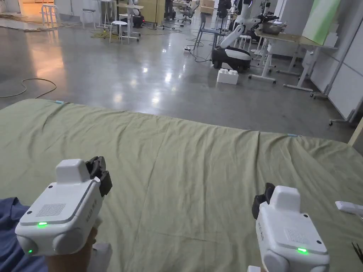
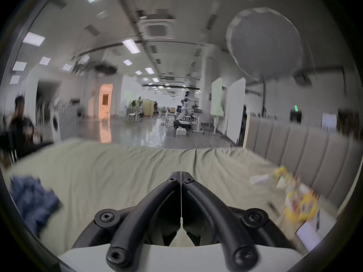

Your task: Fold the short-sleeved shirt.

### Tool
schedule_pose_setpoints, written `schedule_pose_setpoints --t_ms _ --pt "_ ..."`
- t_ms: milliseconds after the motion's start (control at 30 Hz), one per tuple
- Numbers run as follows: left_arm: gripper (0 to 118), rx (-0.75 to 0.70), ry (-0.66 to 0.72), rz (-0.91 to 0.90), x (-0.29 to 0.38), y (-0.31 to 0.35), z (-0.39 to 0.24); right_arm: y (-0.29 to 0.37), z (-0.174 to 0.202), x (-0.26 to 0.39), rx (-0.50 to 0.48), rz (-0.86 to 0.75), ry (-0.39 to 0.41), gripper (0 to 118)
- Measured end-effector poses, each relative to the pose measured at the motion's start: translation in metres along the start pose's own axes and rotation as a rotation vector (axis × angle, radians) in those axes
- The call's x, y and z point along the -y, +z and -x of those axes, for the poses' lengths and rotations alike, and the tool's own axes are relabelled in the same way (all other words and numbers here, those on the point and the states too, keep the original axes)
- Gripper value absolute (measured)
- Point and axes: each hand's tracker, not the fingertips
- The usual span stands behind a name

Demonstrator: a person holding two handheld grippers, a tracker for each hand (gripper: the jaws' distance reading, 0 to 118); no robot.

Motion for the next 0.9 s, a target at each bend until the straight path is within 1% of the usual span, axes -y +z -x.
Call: schedule_pose_setpoints --t_ms 33,67,100,233,300,367,467,533,567,633,733,800,833,867,900 --pt "6 -0.001 0.003 0.003 0.005 0.004 -0.005 0.002 0.0 0.004 0.013 0.003 -0.031 1" --pt "6 -0.003 0.003 0.008 0.008 0.005 -0.006 0.005 0.001 0.004 0.004 -0.017 0.006 1" --pt "6 0.002 -0.047 0.011 0.008 0.005 -0.006 0.007 0.002 0.004 -0.011 -0.035 0.033 1" --pt "6 0.0 -0.204 0.048 0.006 0.015 -0.003 0.01 0.006 0.005 -0.031 -0.033 0.062 1" --pt "6 0.003 -0.241 0.071 0.002 0.02 0.007 0.014 0.008 0.004 -0.043 -0.066 0.052 1" --pt "6 -0.018 -0.248 0.129 -0.001 0.023 0.019 0.013 0.007 0.004 -0.049 -0.051 0.047 1" --pt "6 -0.041 -0.272 0.201 -0.012 0.028 0.055 0.013 0.011 0.004 -0.063 -0.054 0.071 1" --pt "6 -0.083 -0.27 0.313 -0.012 0.028 0.07 0.011 0.014 0.007 -0.071 -0.047 0.075 1" --pt "6 -0.098 -0.255 0.371 -0.023 0.025 0.102 0.01 0.016 0.009 -0.074 -0.045 0.074 1" --pt "6 -0.125 -0.228 0.444 -0.03 0.026 0.136 0.009 0.022 0.013 -0.087 -0.038 0.081 1" --pt "8 -0.163 -0.264 0.576 -0.034 0.032 0.171 0.008 0.031 0.019 -0.114 -0.025 0.092 1" --pt "30 -0.199 -0.279 0.643 -0.027 0.034 0.191 0.008 0.038 0.021 -0.132 -0.02 0.097 1" --pt "47 -0.214 -0.284 0.674 -0.025 0.03 0.2 0.007 0.041 0.022 -0.141 -0.014 0.098 1" --pt "77 -0.214 -0.221 0.727 -0.019 0.028 0.208 0.006 0.044 0.023 -0.148 -0.01 0.096 1" --pt "98 -0.228 -0.195 0.766 -0.009 0.025 0.216 0.006 0.047 0.024 -0.152 -0.006 0.094 1"
